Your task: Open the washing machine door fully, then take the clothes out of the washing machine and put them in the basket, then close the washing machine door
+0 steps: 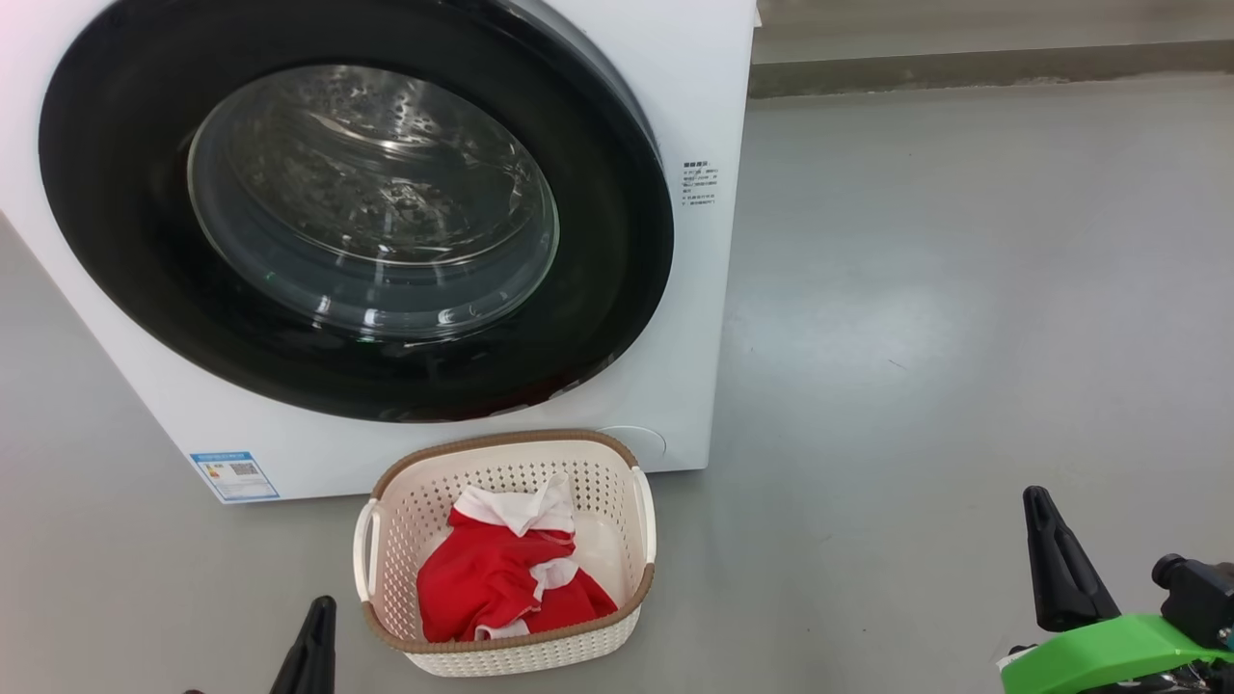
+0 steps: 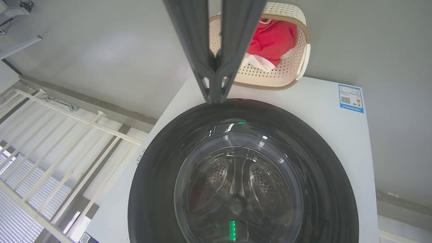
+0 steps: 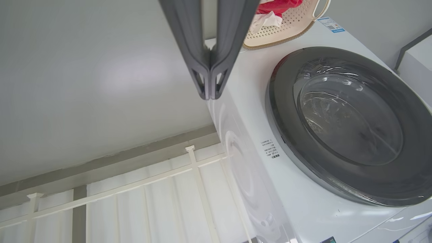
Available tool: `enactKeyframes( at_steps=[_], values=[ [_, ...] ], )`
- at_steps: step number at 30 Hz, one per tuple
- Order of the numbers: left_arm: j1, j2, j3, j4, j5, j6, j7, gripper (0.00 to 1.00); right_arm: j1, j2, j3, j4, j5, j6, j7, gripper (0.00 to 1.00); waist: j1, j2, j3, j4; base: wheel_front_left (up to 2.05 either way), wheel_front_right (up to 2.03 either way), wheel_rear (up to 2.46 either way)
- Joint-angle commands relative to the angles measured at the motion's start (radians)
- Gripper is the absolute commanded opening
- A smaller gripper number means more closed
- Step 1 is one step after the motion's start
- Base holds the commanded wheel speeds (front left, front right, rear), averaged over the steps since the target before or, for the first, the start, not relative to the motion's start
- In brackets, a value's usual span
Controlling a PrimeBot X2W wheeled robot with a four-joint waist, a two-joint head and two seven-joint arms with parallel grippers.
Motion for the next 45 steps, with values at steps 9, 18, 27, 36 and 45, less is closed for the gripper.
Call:
enactKeyframes(
  at_steps=[9, 18, 27, 36, 45],
  values=[
    [-0.061, 0.005, 0.024, -0.008, -0.120, -0.002, 0.027, 0.00, -0.057, -0.016, 0.007, -0.017, 0.130, -0.001, 0.028, 0.00, -0.0001, 0.0000, 0.003, 0.000, 0.00, 0.00, 0.00],
    [-0.078, 0.004, 0.031, 0.005, -0.222, -0.003, 0.052, 0.00, -0.067, -0.017, 0.008, -0.013, 0.236, -0.001, 0.054, 0.00, -0.0001, 0.0000, 0.007, 0.000, 0.00, 0.00, 0.00],
    [-0.095, 0.003, 0.039, 0.018, -0.325, -0.003, 0.077, 0.00, -0.076, -0.019, 0.010, -0.009, 0.342, -0.002, 0.080, 0.00, -0.0001, 0.0000, 0.010, 0.000, 0.00, 0.00, 0.00],
    [-0.110, 0.001, 0.046, 0.030, -0.416, -0.004, 0.100, 0.00, -0.084, -0.021, 0.011, -0.005, 0.437, -0.002, 0.104, 0.00, -0.0001, 0.0000, 0.013, 0.000, 0.00, 0.00, 0.00],
    [-0.127, -0.001, 0.054, 0.043, -0.519, -0.004, 0.126, 0.00, -0.093, -0.023, 0.013, 0.000, 0.543, -0.002, 0.131, 0.00, -0.0001, 0.0000, 0.017, 0.000, 0.00, 0.00, 0.00]
  ],
)
